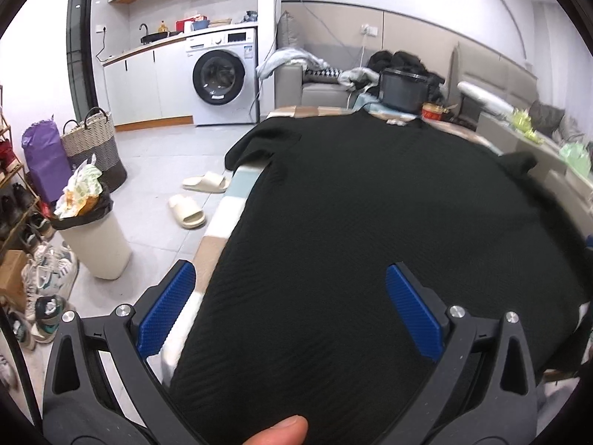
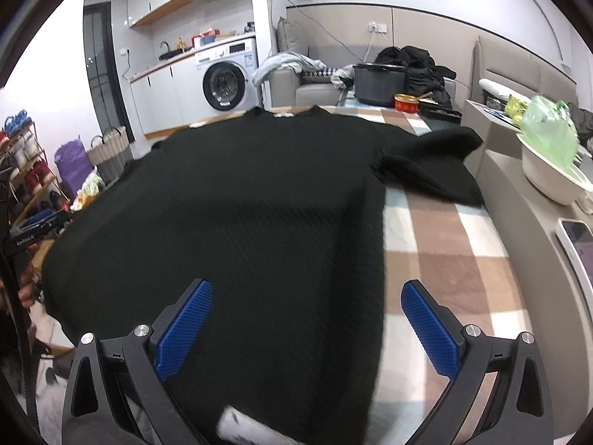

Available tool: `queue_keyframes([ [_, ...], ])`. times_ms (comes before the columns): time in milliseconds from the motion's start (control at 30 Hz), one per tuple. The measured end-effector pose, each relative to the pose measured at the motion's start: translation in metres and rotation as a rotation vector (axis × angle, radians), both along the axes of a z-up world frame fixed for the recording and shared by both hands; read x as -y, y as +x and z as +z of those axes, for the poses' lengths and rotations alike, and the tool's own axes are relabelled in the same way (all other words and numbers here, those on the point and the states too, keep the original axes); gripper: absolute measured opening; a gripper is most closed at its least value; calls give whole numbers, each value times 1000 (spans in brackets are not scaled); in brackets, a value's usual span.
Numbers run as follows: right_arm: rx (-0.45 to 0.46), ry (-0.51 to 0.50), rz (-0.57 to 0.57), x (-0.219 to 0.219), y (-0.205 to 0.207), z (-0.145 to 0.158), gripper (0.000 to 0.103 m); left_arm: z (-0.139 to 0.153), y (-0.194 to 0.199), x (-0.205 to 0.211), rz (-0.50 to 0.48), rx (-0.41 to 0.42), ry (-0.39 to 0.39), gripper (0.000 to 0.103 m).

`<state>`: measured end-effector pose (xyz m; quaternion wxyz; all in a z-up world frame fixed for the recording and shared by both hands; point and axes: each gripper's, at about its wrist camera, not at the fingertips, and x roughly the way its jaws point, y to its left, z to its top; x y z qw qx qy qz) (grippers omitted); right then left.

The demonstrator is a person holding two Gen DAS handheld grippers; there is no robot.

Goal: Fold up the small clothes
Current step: 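Move the right tool to the sweater's side edge and grasp it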

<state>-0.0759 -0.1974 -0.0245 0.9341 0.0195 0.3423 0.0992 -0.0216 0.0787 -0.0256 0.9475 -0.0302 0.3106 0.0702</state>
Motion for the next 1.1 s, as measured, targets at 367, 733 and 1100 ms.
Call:
queue_keyframes([
  [367, -108, 132, -28, 42, -16, -13, 103, -25, -2, -30, 27, -63, -91, 102],
  [733, -191, 248, 17, 46, -14, -20, 72, -32, 4, -41, -43, -134, -198, 87],
  [1100, -192, 239, 32, 39, -9, -20, 56, -38, 5, -61, 9, -131, -275, 81],
])
